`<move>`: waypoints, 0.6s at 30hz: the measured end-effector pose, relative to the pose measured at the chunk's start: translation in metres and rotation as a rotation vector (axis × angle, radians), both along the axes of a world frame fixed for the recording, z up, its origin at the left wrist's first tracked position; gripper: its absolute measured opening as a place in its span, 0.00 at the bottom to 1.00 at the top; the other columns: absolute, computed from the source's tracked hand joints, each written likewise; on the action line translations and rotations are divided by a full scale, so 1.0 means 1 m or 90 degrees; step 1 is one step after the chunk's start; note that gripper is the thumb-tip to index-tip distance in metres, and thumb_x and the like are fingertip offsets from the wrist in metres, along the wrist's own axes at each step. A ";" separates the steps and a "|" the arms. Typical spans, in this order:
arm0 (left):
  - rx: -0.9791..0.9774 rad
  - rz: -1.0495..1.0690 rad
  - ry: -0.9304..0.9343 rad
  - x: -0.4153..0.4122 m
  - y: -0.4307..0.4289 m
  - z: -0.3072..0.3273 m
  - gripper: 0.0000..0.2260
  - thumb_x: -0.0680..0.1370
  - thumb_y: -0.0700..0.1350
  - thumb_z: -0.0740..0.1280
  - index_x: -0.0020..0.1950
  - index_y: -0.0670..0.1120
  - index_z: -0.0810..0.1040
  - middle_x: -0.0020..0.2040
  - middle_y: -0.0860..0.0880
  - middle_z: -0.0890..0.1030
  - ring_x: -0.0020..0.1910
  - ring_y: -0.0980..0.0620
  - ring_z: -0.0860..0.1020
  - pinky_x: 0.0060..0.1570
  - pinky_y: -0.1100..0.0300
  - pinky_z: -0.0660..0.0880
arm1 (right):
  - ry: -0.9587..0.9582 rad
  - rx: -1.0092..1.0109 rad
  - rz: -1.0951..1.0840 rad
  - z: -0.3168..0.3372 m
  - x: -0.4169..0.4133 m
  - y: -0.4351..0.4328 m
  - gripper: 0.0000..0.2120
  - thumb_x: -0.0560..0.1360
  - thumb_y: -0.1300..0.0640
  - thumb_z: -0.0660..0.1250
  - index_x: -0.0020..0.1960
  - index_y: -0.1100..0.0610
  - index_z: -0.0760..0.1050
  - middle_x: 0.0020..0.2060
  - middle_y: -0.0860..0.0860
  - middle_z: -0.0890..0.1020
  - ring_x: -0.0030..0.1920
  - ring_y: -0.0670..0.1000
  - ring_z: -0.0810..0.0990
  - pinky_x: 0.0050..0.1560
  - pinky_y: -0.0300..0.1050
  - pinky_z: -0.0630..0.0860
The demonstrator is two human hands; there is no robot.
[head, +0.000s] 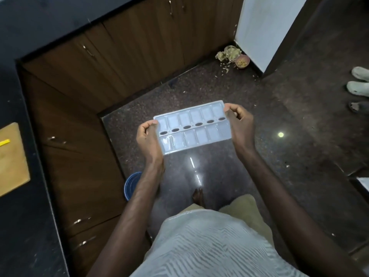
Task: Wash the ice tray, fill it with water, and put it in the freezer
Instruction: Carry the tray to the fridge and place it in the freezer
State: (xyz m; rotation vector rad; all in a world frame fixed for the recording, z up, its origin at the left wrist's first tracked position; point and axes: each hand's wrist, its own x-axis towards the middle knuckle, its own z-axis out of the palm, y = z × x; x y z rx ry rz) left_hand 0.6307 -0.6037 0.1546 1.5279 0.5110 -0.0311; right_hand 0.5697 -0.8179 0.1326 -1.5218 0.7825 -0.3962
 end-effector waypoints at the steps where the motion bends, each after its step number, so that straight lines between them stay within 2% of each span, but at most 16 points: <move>1: -0.003 0.001 0.000 0.008 -0.010 0.002 0.04 0.81 0.39 0.68 0.53 0.44 0.81 0.43 0.53 0.82 0.36 0.64 0.80 0.39 0.65 0.77 | 0.001 0.000 -0.003 0.001 0.008 -0.010 0.08 0.79 0.54 0.68 0.53 0.54 0.85 0.38 0.44 0.83 0.38 0.42 0.79 0.41 0.42 0.76; 3: -0.001 0.006 -0.001 0.023 -0.032 0.004 0.03 0.81 0.39 0.68 0.52 0.44 0.82 0.43 0.53 0.83 0.35 0.64 0.80 0.37 0.66 0.76 | 0.001 0.000 -0.007 0.003 0.025 -0.031 0.08 0.79 0.54 0.68 0.53 0.54 0.85 0.39 0.45 0.85 0.38 0.42 0.79 0.42 0.43 0.77; 6: -0.010 0.016 0.017 0.043 -0.071 0.007 0.03 0.81 0.41 0.69 0.51 0.46 0.83 0.44 0.50 0.84 0.37 0.58 0.82 0.37 0.60 0.79 | -0.005 -0.013 0.003 0.003 0.049 -0.068 0.08 0.80 0.53 0.68 0.54 0.53 0.84 0.43 0.46 0.86 0.41 0.42 0.82 0.44 0.44 0.79; 11: 0.003 0.063 0.020 0.069 -0.152 0.015 0.04 0.82 0.41 0.68 0.53 0.45 0.82 0.43 0.51 0.84 0.33 0.61 0.82 0.33 0.64 0.77 | -0.018 -0.035 0.034 0.009 0.084 -0.146 0.07 0.81 0.55 0.68 0.57 0.54 0.83 0.44 0.44 0.85 0.41 0.38 0.81 0.42 0.34 0.77; 15: 0.007 0.099 0.035 0.083 -0.236 0.025 0.05 0.82 0.40 0.68 0.54 0.44 0.83 0.42 0.50 0.84 0.32 0.62 0.82 0.31 0.66 0.76 | -0.011 -0.060 0.058 0.015 0.109 -0.229 0.08 0.81 0.55 0.68 0.58 0.54 0.83 0.45 0.43 0.85 0.42 0.37 0.81 0.45 0.34 0.77; 18: 0.000 0.122 0.042 0.095 -0.299 0.029 0.07 0.81 0.41 0.68 0.56 0.42 0.84 0.43 0.49 0.85 0.35 0.57 0.83 0.31 0.65 0.78 | -0.018 -0.073 0.080 0.021 0.126 -0.292 0.09 0.81 0.56 0.68 0.59 0.54 0.83 0.46 0.43 0.85 0.44 0.38 0.81 0.47 0.33 0.76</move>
